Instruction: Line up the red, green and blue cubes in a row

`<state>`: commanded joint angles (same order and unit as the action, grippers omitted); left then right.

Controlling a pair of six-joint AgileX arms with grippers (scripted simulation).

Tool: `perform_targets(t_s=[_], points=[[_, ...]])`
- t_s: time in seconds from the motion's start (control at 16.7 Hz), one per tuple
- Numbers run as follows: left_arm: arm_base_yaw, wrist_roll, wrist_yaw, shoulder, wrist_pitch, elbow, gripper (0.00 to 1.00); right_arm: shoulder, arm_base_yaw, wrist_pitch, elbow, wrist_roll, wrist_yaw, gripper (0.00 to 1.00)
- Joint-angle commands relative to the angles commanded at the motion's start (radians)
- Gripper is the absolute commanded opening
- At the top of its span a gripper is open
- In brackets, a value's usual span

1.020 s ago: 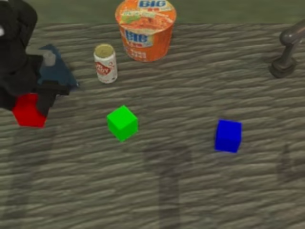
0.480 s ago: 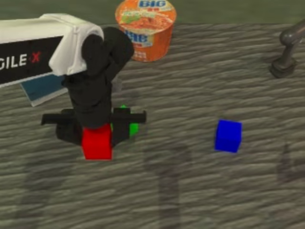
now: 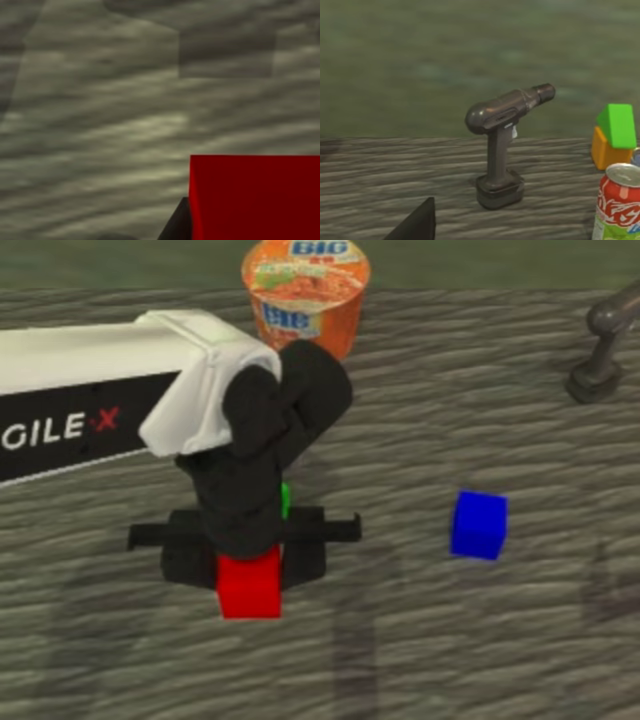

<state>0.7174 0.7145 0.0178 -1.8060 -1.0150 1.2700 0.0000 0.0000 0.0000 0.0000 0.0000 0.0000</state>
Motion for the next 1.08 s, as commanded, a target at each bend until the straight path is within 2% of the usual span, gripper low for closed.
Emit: perform_targets(t_s=[0.24, 0.6, 0.9, 1.08], points=[[-0.004, -0.004, -0.001, -0.019, 0.041, -0.023, 0.00, 0.000, 0.000, 0.000, 0.000, 0.000, 0.000, 1.00], [-0.003, -0.004, -0.001, -0.100, 0.252, -0.147, 0.00, 0.000, 0.000, 0.000, 0.000, 0.000, 0.000, 1.00], [-0.002, -0.003, -0.001, -0.109, 0.269, -0.160, 0.00, 0.000, 0.000, 0.000, 0.000, 0.000, 0.000, 1.00], [-0.002, -0.003, -0.001, -0.109, 0.269, -0.160, 0.23, 0.000, 0.000, 0.000, 0.000, 0.000, 0.000, 1.00]])
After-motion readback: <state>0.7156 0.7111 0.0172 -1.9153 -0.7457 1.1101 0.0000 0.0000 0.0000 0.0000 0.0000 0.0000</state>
